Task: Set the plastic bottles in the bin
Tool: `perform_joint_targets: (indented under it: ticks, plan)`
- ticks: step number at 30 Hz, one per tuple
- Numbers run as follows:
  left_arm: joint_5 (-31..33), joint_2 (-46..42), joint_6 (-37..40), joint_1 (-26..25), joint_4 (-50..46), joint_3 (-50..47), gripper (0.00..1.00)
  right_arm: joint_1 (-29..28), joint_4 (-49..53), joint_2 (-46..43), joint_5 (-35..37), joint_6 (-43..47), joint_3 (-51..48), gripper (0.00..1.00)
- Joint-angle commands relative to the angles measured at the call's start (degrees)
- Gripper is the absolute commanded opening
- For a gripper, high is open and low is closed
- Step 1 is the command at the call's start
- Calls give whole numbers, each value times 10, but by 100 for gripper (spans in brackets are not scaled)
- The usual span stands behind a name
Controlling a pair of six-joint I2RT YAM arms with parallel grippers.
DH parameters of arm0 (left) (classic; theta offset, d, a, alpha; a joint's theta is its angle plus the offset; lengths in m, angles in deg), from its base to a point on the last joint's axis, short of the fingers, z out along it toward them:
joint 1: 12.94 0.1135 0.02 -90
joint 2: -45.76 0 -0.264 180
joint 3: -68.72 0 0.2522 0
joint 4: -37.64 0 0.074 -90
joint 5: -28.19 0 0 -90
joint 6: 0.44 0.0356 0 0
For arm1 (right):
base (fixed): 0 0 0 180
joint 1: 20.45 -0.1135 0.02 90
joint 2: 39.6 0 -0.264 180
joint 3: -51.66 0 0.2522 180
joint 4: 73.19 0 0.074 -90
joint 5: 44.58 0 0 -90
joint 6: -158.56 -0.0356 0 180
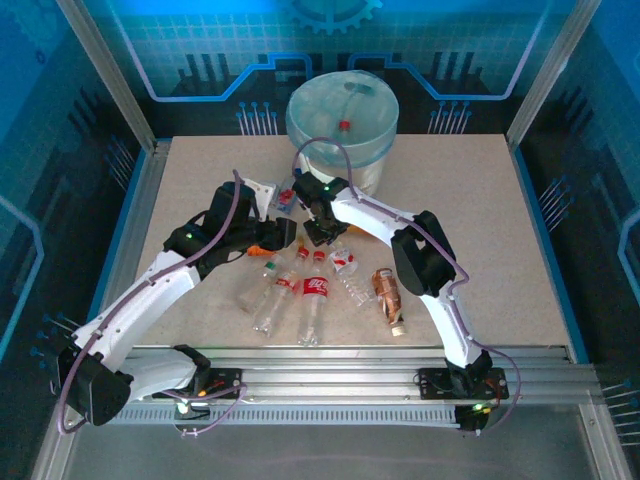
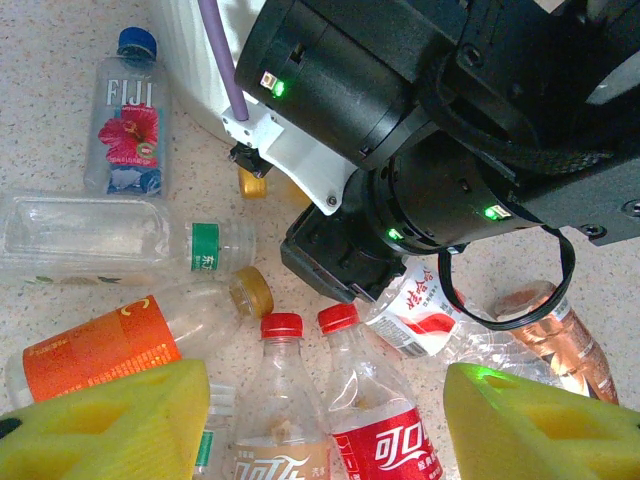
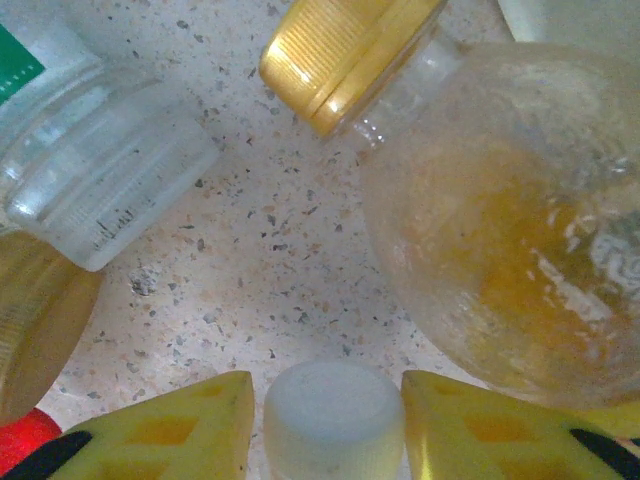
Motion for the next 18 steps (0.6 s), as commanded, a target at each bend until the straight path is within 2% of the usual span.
perform_joint_targets:
  ticks: [1, 18]
  plan:
    - [10, -17, 13, 3, 0, -3, 64, 1, 19, 1, 6, 3, 1, 40]
    - [14, -35, 10, 6, -3, 25, 64, -17, -15, -123, 52, 11, -46, 27]
